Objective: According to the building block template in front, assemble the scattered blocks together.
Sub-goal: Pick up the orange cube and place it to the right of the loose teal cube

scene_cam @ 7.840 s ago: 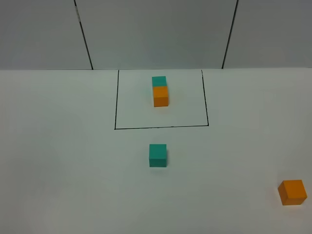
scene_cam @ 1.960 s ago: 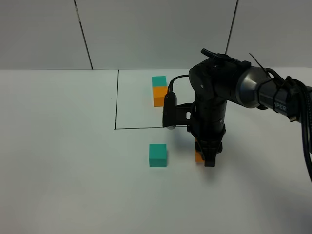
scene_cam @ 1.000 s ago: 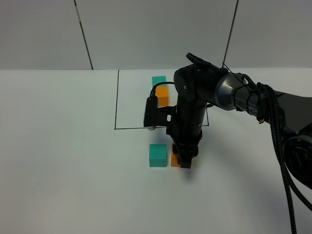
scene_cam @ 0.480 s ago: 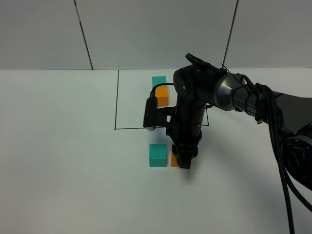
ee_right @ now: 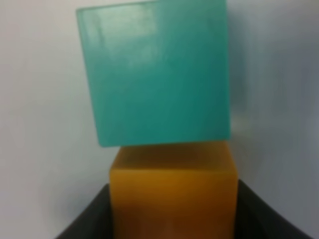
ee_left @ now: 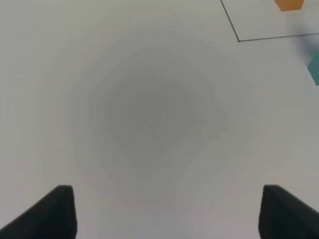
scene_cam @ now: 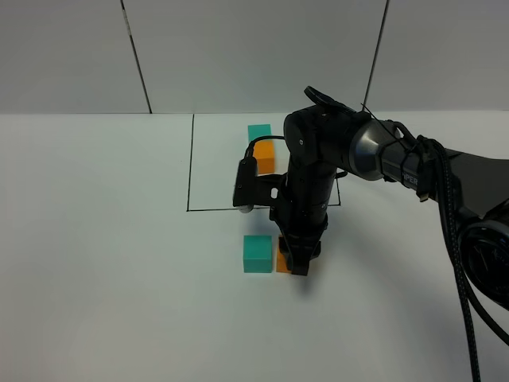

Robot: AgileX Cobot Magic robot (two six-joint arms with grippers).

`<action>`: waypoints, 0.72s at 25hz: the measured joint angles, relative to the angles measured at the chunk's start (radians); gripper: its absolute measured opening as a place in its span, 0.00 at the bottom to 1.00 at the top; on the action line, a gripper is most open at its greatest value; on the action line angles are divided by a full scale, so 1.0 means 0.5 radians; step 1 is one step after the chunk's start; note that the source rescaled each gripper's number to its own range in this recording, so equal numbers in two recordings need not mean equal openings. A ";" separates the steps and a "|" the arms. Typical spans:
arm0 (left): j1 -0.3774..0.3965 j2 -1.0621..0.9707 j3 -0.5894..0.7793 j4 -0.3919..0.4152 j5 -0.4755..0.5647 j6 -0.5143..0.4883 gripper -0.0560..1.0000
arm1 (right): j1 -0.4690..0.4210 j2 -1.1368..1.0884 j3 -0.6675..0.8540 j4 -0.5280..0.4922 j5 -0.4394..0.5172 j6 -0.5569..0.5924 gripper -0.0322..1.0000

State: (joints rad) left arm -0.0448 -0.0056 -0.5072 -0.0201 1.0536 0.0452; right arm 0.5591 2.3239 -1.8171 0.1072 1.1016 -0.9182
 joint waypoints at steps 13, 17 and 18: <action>0.000 0.000 0.002 0.000 0.000 0.000 0.69 | 0.000 0.000 0.000 0.012 -0.006 -0.013 0.05; 0.000 0.000 0.002 0.000 0.000 0.000 0.69 | 0.004 0.002 0.000 0.041 -0.035 -0.017 0.05; 0.000 0.000 0.002 0.000 0.000 0.000 0.69 | 0.006 0.002 0.000 0.041 -0.041 -0.017 0.05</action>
State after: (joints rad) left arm -0.0448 -0.0056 -0.5064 -0.0201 1.0536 0.0452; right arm 0.5621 2.3251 -1.8171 0.1278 1.0812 -0.9266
